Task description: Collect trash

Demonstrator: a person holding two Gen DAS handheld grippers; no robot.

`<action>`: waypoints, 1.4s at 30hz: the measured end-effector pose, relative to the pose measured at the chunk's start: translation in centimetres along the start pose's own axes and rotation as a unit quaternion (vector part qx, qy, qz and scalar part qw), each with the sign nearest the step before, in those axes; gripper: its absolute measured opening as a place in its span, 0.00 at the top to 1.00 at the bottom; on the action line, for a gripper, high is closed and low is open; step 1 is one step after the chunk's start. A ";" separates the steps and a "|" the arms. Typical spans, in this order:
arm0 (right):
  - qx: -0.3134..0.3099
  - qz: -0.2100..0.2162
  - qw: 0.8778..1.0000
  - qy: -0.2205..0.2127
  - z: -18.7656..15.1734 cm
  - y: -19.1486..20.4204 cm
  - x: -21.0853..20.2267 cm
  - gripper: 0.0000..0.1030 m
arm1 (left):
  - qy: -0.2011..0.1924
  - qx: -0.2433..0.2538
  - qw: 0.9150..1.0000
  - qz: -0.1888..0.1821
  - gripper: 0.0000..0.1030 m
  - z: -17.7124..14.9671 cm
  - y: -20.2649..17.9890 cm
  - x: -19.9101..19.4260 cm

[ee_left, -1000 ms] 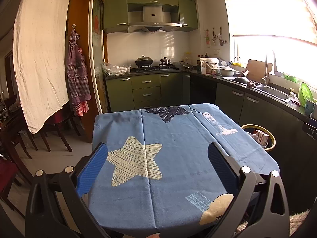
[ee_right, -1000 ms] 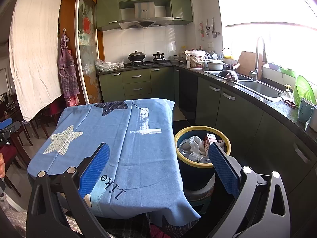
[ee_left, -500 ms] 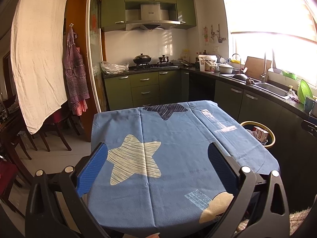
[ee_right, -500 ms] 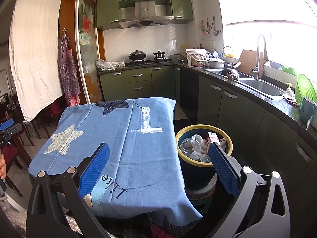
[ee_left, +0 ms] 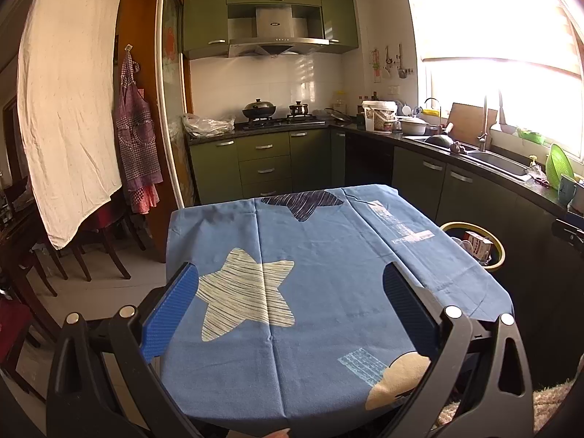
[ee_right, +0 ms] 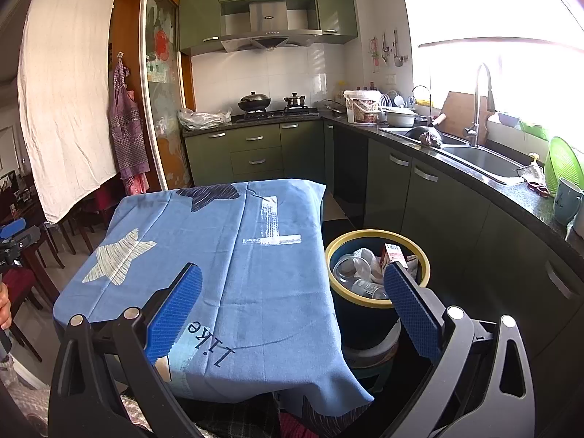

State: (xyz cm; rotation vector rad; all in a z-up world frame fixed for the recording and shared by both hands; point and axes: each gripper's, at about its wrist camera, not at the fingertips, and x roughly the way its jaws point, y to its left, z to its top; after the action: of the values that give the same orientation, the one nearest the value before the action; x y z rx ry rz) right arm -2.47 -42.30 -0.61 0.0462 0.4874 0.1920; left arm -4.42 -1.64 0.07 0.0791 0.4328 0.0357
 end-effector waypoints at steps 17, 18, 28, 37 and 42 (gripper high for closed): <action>0.003 0.000 1.000 0.007 -0.1 -0.1 0.5 0.05 | 0.007 -0.002 1.000 -0.005 0.07 0.2 0.2 0.6; 0.003 0.000 1.000 0.007 -0.1 -0.1 0.6 0.05 | 0.009 -0.002 1.000 -0.005 0.07 0.1 0.2 0.7; 0.005 -0.001 1.000 0.012 -0.3 -0.3 1.1 0.04 | 0.017 -0.017 1.000 -0.013 0.07 -0.1 0.6 1.5; 0.007 0.000 1.000 0.016 -0.6 -0.2 1.5 0.05 | 0.028 -0.014 1.000 -0.005 0.07 -0.2 0.4 2.5; 0.005 0.006 1.000 0.024 -0.7 0.0 2.7 0.05 | 0.052 -0.016 0.998 -0.009 0.07 -0.2 0.7 4.3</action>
State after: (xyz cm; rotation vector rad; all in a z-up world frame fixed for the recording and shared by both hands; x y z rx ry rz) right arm -0.49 -41.78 -2.48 0.0549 0.5366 0.2034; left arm -0.65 -0.67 -1.81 0.0411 0.5360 0.0294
